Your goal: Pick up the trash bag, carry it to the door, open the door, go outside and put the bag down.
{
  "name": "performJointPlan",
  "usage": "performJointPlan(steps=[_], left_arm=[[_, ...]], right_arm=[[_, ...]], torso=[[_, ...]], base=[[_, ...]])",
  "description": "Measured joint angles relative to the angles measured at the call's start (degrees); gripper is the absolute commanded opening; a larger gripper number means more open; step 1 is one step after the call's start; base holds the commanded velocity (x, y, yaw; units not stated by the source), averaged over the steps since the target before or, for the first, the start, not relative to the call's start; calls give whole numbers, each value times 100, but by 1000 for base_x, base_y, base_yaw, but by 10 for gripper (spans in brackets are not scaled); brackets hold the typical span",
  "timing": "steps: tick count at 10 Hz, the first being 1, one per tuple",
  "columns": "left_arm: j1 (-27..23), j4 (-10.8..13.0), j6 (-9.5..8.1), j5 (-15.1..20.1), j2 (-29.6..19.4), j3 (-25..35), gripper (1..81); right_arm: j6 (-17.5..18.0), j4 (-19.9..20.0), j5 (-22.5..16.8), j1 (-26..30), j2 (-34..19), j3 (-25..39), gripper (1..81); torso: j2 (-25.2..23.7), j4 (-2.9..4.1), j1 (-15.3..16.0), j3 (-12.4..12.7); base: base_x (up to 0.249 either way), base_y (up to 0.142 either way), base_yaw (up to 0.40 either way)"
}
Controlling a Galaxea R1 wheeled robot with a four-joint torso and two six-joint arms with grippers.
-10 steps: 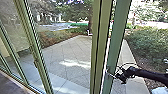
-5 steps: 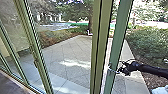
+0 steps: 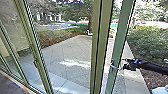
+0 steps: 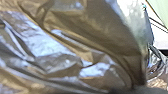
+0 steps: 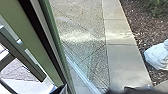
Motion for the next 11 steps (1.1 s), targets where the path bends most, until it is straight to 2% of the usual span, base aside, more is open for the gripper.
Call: performJointPlan(steps=[2, 5, 7, 8, 11], left_arm=[[0, -54, -2, -2, 1, 0, 10], [11, -163, -2, 0, 1, 0, 10], [22, -218, 0, -2, 0, 0, 10], [48, -249, 0, 2, 0, 0, 10], [91, -257, 0, 9, 1, 0, 10]], right_arm=[[-107, -519, -20, -63, -74, -29, 811], [-518, -778, -4, -55, -204, -123, 811], [-673, -775, 93, -56, -195, -394, 811], [-786, -775, 143, -61, -143, -536, 811], [-877, -623, 328, -59, -322, -573, 811]], torso=[[2, 0, 0, -2], [2, 0, 2, -2], [5, -9, 2, 7], [5, -70, 5, 70], [5, -405, 5, 348]], base=[[0, 0, 0], [0, 0, 0], [0, 0, 0], [0, 0, 0], [0, 0, 0]])
